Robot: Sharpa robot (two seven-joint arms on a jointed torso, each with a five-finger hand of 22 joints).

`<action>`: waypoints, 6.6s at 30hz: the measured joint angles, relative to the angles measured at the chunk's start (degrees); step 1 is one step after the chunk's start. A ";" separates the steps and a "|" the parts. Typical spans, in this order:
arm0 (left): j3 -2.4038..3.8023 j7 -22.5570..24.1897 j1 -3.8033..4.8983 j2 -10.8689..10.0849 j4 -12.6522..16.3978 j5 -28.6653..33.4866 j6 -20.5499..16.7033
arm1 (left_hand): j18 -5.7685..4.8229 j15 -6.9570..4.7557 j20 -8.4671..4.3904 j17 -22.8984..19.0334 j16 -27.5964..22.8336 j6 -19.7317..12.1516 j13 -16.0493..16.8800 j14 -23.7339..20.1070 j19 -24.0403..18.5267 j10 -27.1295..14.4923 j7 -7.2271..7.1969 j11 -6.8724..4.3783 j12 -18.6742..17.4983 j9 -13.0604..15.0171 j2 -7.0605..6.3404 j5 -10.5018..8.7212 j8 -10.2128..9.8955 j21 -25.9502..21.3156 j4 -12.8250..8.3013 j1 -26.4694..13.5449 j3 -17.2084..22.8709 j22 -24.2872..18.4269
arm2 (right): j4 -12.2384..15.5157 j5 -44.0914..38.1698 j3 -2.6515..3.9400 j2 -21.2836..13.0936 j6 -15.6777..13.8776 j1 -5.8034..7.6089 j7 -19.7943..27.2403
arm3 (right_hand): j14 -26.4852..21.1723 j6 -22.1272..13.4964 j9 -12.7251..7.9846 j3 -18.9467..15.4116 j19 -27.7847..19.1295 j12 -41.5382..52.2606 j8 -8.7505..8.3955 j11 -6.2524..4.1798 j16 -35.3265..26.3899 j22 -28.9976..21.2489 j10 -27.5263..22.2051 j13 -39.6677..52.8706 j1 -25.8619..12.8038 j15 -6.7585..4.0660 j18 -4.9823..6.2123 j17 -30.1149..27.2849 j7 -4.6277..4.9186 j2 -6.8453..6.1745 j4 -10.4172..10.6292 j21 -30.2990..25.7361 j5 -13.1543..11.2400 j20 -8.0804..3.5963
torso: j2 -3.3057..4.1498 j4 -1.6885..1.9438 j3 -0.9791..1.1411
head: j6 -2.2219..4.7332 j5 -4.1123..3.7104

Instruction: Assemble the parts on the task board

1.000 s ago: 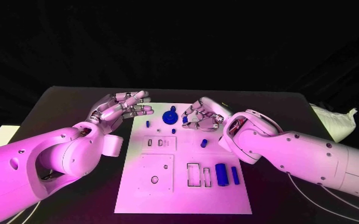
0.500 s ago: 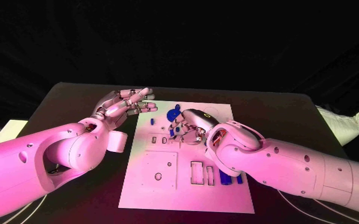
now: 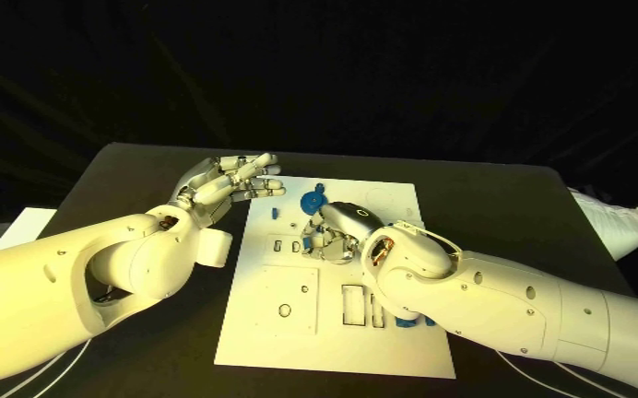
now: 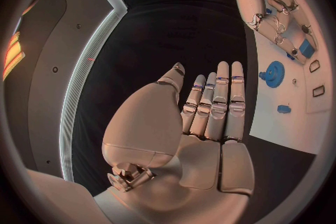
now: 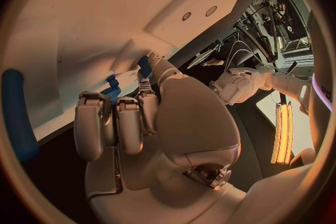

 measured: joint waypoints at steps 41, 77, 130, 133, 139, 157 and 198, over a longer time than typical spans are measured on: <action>0.00 -0.34 0.00 -0.08 0.31 0.03 0.01 | 0.00 0.00 0.00 0.12 0.02 0.00 0.00 0.00 0.00 0.00 0.00 0.00 0.00 0.00 0.23 0.00 0.00 -0.23 -0.32 0.23 0.00 -0.05 | -0.27 -2.58 -0.36 0.01 2.82 0.63 -1.54 | 0.20 -0.63 0.65 -1.66 -0.21 -3.10 -1.67 0.79 -0.22 -0.37 -0.87 -0.83 -4.03 0.19 0.00 -0.02 -0.42 -1.79 1.52 -0.47 -0.76 0.22 | -0.01 -0.11 0.03 | -0.41 0.16; -0.01 -1.88 0.00 0.75 -2.12 -1.82 0.28 | -0.02 -5.65 -5.46 9.21 10.84 3.85 1.13 18.82 14.50 9.24 -3.18 -4.12 2.70 0.10 0.20 0.00 0.06 8.24 -0.89 -0.71 0.57 3.67 | 4.58 4.01 0.52 -4.48 -4.35 0.37 11.31 | 0.20 -8.63 -1.77 -9.95 -1.54 -12.76 -2.93 2.96 -1.35 -2.58 -6.09 -6.69 -5.59 2.26 -0.01 -0.04 2.30 -4.10 7.60 -2.00 -0.69 1.97 | -0.18 -0.16 0.18 | -0.19 -0.01; -0.56 -59.78 6.51 20.71 -20.52 -57.80 29.20 | -5.35 -11.46 -11.48 64.63 81.25 3.48 60.68 20.66 28.07 18.84 -10.44 -11.67 65.12 23.56 1.83 -0.94 27.90 65.46 8.31 -14.31 -16.07 68.11 | -1.38 40.03 3.10 -18.64 -2.95 9.56 17.92 | 0.20 -9.25 -2.08 -12.16 -3.30 -16.29 -2.93 3.07 -4.21 -7.74 -8.19 -9.56 -3.73 2.25 -0.01 -0.02 2.30 -1.14 8.70 -5.10 1.69 2.46 | -2.92 -1.70 1.75 | -1.93 2.60; -0.67 -60.11 6.65 21.42 -21.28 -58.42 30.48 | -5.35 -11.46 -11.57 64.63 81.25 3.48 60.85 20.66 28.16 19.05 -10.44 -11.47 65.12 23.88 2.18 -0.94 27.90 65.46 8.21 -13.95 -16.29 68.23 | -1.46 39.99 3.08 -18.57 -2.76 9.56 17.67 | 0.20 -9.25 -2.08 -12.16 -3.30 -16.29 -2.93 3.07 -4.21 -7.74 -8.19 -9.55 -3.73 2.25 -0.01 -0.02 2.30 -1.14 8.70 -5.11 1.69 2.46 | -2.89 -1.72 1.75 | -1.92 2.63; -1.08 -60.73 6.75 22.87 -22.85 -59.62 32.87 | -5.35 -11.46 -11.56 64.63 81.25 3.07 61.16 20.66 28.15 19.05 -10.43 -11.47 65.43 24.42 2.67 -0.94 28.12 65.78 8.06 -13.46 -16.44 68.60 | -1.57 39.89 3.07 -18.35 -2.42 9.55 17.30 | 0.20 -9.25 -2.08 -12.16 -3.30 -16.29 -2.93 3.07 -4.21 -7.74 -8.19 -9.55 -3.72 2.25 -0.01 -0.02 2.30 -1.14 8.70 -5.10 1.69 2.46 | -2.86 -1.69 1.74 | -2.21 2.68; -1.53 -61.29 6.76 24.09 -24.12 -60.91 36.08 | -6.23 -11.46 -11.56 64.62 81.25 3.07 62.41 20.66 28.57 19.67 -10.44 -11.67 66.46 25.51 3.24 -0.93 28.62 66.50 8.23 -12.89 -16.93 69.87 | -2.39 39.58 3.03 -17.57 -1.70 9.50 16.89 | 0.20 -9.25 -2.07 -12.48 -3.29 -16.29 -2.93 3.07 -4.22 -7.80 -8.19 -9.55 -3.72 2.25 -0.01 -0.03 2.30 -1.14 8.70 -5.10 1.69 2.46 | -2.83 -1.61 1.74 | -2.31 2.12; -1.22 -56.52 6.58 16.52 -18.39 -52.62 23.57 | -4.87 -10.09 -10.14 64.65 79.59 -3.38 44.09 20.57 22.99 7.12 -7.83 -9.41 49.23 25.50 5.62 -0.93 24.74 59.88 6.95 -4.88 -16.23 59.37 | -0.88 26.65 1.30 -14.64 4.06 9.08 17.25 | 0.21 -7.17 -2.07 -8.51 -3.12 -16.28 -2.89 2.96 -3.93 -7.34 -8.06 -10.11 6.00 2.28 -0.01 0.01 2.21 0.38 1.89 -5.10 1.68 2.30 | -2.79 -1.58 1.76 | -2.69 1.64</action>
